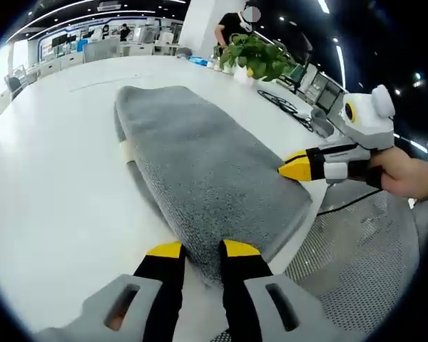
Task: Fold the towel on the table until its edges align and the towel forms a compact rectangular stack.
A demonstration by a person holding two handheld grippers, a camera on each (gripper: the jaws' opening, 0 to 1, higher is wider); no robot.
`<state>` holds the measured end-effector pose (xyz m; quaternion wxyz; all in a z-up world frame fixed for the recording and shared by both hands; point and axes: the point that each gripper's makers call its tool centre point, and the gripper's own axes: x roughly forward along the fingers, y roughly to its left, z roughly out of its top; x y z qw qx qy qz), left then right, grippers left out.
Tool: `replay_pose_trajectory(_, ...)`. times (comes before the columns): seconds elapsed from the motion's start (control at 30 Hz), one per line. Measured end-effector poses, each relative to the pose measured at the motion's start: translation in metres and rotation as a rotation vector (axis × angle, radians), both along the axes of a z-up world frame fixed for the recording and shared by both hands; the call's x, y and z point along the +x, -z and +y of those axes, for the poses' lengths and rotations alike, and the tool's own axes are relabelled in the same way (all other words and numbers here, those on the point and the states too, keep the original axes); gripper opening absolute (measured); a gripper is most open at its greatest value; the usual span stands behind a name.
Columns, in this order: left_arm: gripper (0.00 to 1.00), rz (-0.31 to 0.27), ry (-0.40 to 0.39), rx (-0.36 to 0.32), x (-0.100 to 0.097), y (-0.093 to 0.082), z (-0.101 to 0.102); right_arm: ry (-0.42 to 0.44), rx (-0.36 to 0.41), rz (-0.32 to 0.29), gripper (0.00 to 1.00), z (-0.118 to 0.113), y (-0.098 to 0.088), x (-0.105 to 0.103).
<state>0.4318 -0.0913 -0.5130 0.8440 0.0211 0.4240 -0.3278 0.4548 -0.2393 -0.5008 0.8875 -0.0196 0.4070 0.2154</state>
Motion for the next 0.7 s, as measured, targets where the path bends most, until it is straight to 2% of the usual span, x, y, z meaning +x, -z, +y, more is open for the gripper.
replay_pose_trajectory(0.1, 0.17, 0.013, -0.022, -0.02, 0.001, 0.004, 0.005, -0.025, 0.003, 0.011, 0.08, 0.001, -0.001, -0.001)
replay_pose_trajectory(0.23, 0.14, 0.015, -0.026, -0.035, -0.002, -0.003, 0.002, -0.031, 0.013, 0.03, 0.14, -0.003, -0.004, -0.008)
replay_pose_trajectory(0.27, 0.13, 0.016, -0.027, -0.04, -0.002, -0.004, 0.002, -0.031, 0.026, 0.042, 0.15, -0.003, -0.005, -0.012)
replay_pose_trajectory(0.33, 0.13, 0.019, -0.033, -0.049, -0.001, 0.0, 0.005, -0.022, 0.077, 0.103, 0.2, 0.0, 0.002, -0.021)
replay_pose_trajectory(0.4, 0.13, 0.02, -0.038, -0.054, 0.0, 0.0, 0.005, -0.013, 0.083, 0.115, 0.23, 0.0, 0.002, -0.025)
replay_pose_trajectory(0.5, 0.12, 0.017, -0.041, -0.056, 0.0, 0.0, 0.005, -0.025, 0.063, 0.126, 0.24, -0.001, 0.005, -0.032)
replay_pose_trajectory(0.57, 0.12, 0.015, -0.038, -0.054, 0.0, 0.001, 0.006, -0.028, 0.078, 0.172, 0.22, 0.001, 0.01, -0.04)
replay_pose_trajectory(0.67, 0.12, 0.016, -0.034, -0.054, 0.0, -0.002, 0.004, -0.005, 0.083, 0.184, 0.21, 0.001, 0.015, -0.036)
replay_pose_trajectory(0.7, 0.12, 0.015, -0.032, -0.053, 0.0, -0.002, 0.004, -0.007, 0.079, 0.184, 0.21, 0.004, 0.01, -0.039)
